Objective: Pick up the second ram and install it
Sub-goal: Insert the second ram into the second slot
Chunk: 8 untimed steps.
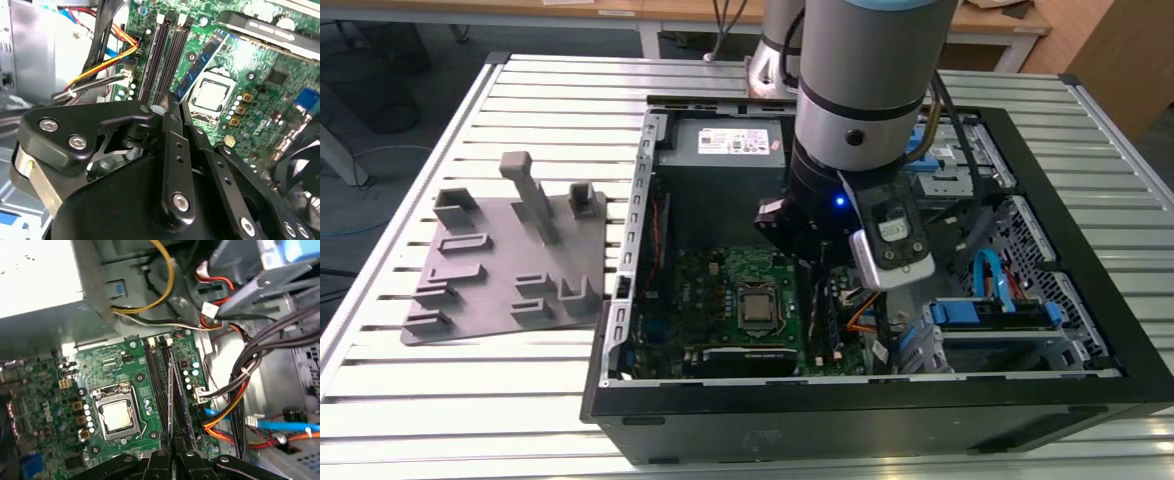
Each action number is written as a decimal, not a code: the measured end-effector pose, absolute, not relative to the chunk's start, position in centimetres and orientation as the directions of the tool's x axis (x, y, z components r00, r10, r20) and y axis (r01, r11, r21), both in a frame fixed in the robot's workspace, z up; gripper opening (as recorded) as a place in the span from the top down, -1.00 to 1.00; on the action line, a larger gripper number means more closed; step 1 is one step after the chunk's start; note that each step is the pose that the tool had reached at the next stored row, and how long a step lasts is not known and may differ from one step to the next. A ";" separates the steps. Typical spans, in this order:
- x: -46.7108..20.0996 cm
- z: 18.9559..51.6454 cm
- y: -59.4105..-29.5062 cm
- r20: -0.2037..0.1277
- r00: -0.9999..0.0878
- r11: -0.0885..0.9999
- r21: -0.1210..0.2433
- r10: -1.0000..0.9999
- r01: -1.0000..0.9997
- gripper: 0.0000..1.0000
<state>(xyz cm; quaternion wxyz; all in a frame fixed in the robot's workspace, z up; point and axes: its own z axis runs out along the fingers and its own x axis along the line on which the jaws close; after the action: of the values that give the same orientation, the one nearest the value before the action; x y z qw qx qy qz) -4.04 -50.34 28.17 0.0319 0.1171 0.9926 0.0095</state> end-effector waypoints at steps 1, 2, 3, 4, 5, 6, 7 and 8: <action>-4.0 28.2 -50.3 -0.061 -0.975 0.976 0.026 0.216 0.214 0.72; -4.0 28.1 -50.3 -0.061 -0.978 0.980 0.026 0.198 0.197 0.72; -4.0 28.1 -50.3 -0.061 -0.982 0.984 0.026 0.179 0.178 0.72; -4.0 28.1 -50.3 -0.061 -0.985 0.987 0.026 0.162 0.160 0.72; -4.0 28.1 -50.3 -0.061 -0.988 0.990 0.026 0.143 0.142 0.72; -4.0 28.1 -50.3 -0.061 -0.990 0.992 0.026 0.126 0.124 0.72; -4.0 28.1 -50.3 -0.061 -0.992 0.994 0.026 0.108 0.106 0.72; -4.0 28.1 -50.3 -0.061 -0.994 0.996 0.026 0.092 0.090 0.72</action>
<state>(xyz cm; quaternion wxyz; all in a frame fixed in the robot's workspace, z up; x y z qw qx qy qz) -4.04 -50.34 28.11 0.0312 0.0455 0.9984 0.0117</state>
